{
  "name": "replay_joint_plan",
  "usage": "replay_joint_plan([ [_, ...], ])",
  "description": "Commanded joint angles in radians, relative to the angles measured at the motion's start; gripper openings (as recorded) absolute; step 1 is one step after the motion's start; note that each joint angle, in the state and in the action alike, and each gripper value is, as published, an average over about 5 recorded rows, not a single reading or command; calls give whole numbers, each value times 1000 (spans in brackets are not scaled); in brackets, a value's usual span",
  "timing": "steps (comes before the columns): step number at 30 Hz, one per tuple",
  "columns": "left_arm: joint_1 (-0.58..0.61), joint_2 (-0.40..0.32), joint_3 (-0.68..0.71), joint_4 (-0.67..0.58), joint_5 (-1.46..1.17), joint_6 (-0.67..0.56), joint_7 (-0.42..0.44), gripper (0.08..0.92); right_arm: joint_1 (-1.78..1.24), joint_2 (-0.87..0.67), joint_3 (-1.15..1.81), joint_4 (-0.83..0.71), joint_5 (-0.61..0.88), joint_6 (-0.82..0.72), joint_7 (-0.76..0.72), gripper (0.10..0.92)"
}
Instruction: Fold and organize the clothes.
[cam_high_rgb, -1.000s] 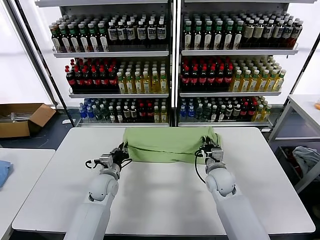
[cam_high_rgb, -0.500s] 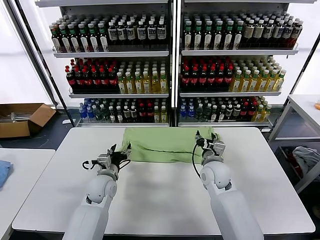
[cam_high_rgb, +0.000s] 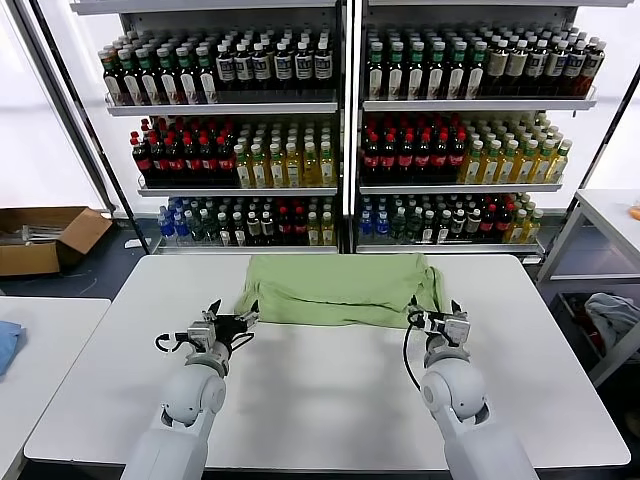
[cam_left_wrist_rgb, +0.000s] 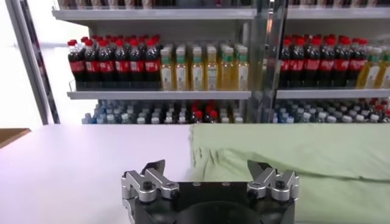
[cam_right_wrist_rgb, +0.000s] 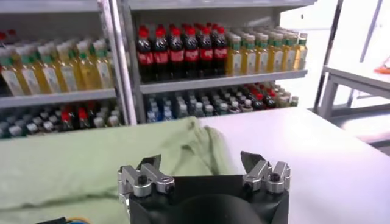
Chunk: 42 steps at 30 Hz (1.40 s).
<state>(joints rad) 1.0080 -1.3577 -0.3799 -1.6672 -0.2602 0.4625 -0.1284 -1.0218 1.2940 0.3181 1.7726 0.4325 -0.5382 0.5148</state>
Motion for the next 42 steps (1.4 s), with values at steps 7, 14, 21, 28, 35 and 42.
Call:
replay_joint_plan([
  [7,-23,11,36,60,22,6,14,823,-5,-10,12,-46,-10,-22,12,823],
  [14,-56,23,42,117,20,2,25,823,41,11,16,-106,-9,-19,14,821],
  [21,-71,33,41,164,20,-6,36,817,53,28,15,-128,-11,-13,12,693],
  [28,-55,36,47,163,24,-4,40,645,36,43,17,-138,-10,-5,2,494],
  [35,-47,38,48,162,30,-6,45,446,0,52,21,-127,-12,3,-7,286],
  [42,-21,49,39,124,35,-24,50,273,-53,45,21,-73,-11,1,-15,128],
])
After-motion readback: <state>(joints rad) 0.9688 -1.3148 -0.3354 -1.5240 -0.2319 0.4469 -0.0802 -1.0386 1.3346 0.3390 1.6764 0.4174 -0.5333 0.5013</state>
